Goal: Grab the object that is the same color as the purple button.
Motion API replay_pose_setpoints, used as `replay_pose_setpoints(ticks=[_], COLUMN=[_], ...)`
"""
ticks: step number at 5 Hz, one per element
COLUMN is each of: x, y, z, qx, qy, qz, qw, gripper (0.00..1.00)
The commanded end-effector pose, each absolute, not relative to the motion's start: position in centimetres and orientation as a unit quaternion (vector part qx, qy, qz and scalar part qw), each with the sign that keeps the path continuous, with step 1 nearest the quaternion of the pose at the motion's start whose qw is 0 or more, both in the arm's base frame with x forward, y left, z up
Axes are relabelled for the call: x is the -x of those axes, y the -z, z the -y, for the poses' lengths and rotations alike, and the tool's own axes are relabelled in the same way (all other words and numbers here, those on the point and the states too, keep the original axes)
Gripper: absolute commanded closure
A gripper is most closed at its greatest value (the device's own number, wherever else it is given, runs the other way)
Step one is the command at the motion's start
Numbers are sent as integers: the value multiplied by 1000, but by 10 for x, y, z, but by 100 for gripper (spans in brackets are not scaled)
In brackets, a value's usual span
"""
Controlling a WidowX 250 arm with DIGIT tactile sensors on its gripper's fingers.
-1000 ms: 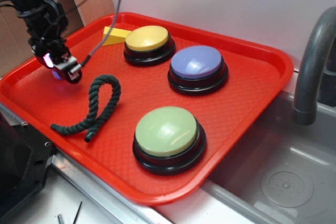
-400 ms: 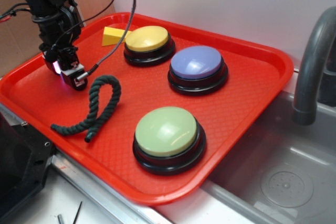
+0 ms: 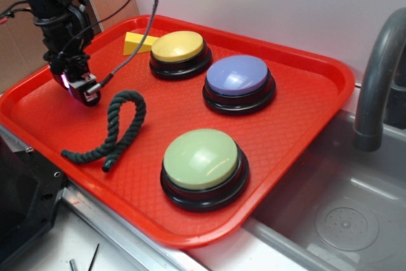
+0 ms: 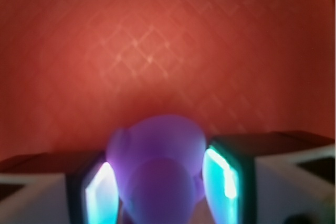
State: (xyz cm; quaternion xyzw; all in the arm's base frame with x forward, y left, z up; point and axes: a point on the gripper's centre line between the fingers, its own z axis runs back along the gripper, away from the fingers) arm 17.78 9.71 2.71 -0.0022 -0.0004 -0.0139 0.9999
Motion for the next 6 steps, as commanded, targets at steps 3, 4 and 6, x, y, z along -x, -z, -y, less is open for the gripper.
replay_pose_setpoints(ticks=[3,4,6], x=[-136,-141,-138], y=[-203,-209,-199], z=[-75,-79,-91], qx=[27,16,2], qy=[-123,-159,-174], qz=[100,79,60], qw=[987,984,983], gripper=[100,100,100])
